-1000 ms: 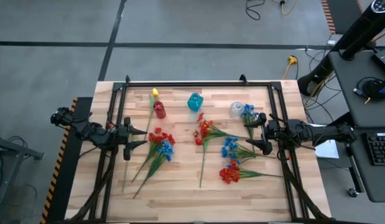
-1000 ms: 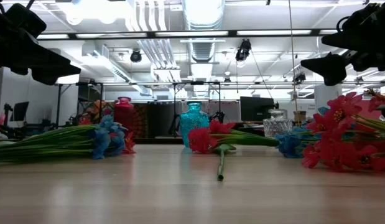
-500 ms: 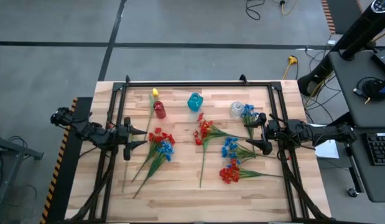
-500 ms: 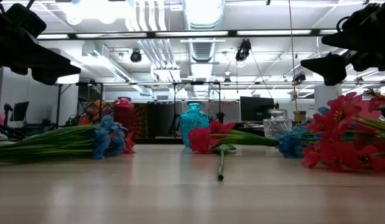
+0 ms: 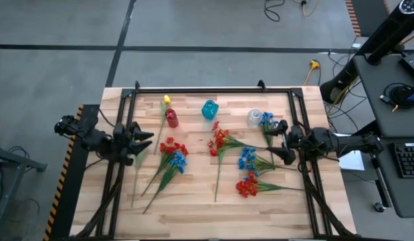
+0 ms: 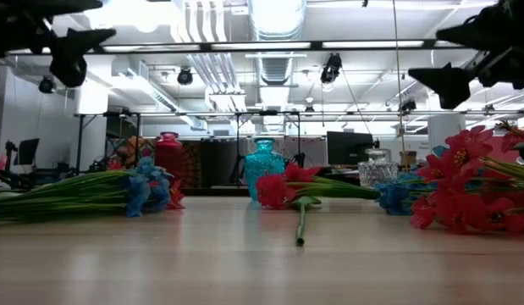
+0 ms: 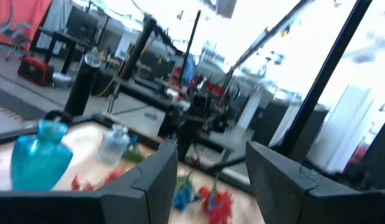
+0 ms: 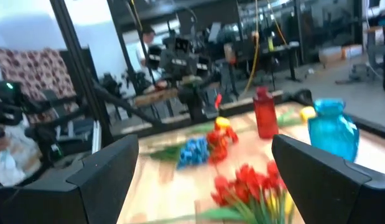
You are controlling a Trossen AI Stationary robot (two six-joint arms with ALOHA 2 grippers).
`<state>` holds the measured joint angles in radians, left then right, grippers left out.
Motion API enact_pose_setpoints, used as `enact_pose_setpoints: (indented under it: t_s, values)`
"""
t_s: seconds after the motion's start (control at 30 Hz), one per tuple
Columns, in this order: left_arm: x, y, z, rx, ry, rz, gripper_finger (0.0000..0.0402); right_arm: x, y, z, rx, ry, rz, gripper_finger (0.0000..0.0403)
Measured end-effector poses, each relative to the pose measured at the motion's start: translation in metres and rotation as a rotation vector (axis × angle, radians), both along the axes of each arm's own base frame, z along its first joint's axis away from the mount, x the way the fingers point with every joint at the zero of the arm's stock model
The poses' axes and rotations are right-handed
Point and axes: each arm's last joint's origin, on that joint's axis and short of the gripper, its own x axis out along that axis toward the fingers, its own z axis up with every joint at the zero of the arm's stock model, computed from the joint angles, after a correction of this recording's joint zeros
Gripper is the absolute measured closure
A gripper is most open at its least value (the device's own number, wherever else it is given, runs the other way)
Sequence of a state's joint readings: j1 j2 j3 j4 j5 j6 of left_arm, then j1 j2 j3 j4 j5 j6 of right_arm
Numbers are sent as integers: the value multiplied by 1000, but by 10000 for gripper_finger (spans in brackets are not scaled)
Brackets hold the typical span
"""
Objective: Sort flowers into vase by color
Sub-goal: Put the bottom left blue flower into the red vase
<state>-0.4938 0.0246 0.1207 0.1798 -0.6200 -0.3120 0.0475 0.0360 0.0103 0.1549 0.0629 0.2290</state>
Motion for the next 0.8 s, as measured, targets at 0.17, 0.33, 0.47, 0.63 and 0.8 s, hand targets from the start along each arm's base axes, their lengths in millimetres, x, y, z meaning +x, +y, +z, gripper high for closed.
enact_pose_setpoints:
  t_s: [0.17,0.33,0.47,0.63,0.8]
  values:
    - [-3,2,10,-62,-98,-2,229,-1,0,8,9,-43,0,41]
    - [-2,3,11,-113,-109,36,229,-4,0,22,11,-84,-8,41]
    - [5,-2,7,-149,-72,-22,229,-6,-2,34,10,-87,-68,41]
    - [21,-11,-2,-277,52,-40,229,-5,-3,43,-8,13,-100,41]
    - [42,-23,-5,-410,268,-53,229,-2,-3,53,-5,70,-99,41]
